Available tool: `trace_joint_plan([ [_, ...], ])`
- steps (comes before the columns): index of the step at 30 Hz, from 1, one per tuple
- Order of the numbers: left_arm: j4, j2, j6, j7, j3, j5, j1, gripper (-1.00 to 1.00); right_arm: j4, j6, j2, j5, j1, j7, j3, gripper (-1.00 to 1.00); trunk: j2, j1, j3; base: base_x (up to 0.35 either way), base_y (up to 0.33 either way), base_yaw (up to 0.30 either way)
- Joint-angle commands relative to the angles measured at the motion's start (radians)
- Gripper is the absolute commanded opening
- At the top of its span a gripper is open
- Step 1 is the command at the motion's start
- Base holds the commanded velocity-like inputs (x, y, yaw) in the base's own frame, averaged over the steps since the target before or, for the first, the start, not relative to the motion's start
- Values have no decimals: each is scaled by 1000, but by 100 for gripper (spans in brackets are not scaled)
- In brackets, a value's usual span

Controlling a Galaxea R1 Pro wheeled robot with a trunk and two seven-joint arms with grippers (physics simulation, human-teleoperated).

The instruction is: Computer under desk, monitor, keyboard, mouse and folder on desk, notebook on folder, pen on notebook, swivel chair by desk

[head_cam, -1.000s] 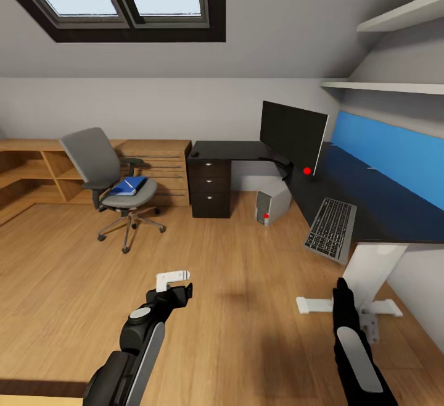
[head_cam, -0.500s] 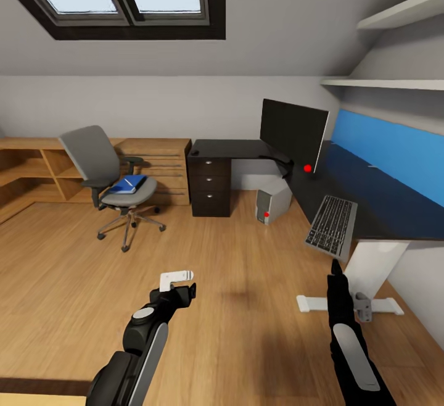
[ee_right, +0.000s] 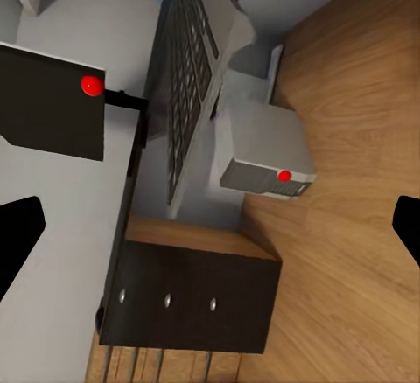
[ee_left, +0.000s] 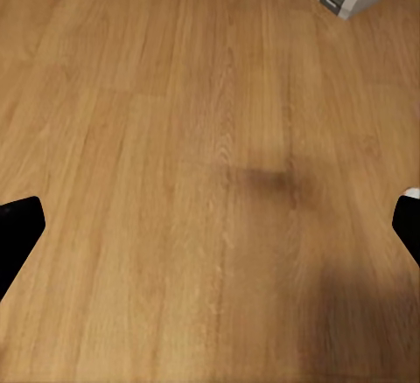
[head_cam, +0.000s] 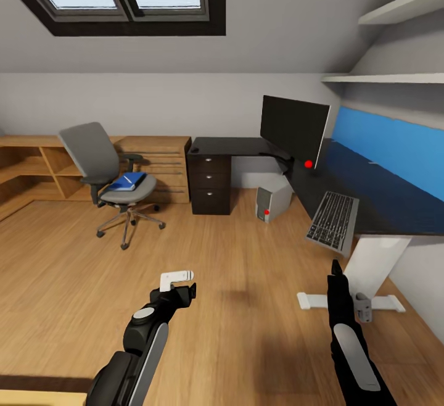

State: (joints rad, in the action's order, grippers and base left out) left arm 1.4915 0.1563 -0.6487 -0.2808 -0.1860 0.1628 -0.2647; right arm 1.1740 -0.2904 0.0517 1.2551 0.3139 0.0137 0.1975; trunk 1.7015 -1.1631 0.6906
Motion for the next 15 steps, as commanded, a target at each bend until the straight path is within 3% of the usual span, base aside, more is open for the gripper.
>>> trace_joint_plan([
  [1, 1, 0, -3, -9, -1, 11, -1, 100, 0, -2, 0, 10, 1, 2, 0, 100, 8, -4, 4, 0, 0, 0],
  [11, 1, -1, -4, -9, 0, 12, -1, 100, 0, -2, 1, 10, 1, 2, -1, 100, 78, -42, 36, 0, 0, 0],
  [15, 1, -1, -4, -9, 2, 13, -1, 100, 0, -4, 2, 10, 1, 2, -1, 100, 78, -42, 36, 0, 0, 0],
])
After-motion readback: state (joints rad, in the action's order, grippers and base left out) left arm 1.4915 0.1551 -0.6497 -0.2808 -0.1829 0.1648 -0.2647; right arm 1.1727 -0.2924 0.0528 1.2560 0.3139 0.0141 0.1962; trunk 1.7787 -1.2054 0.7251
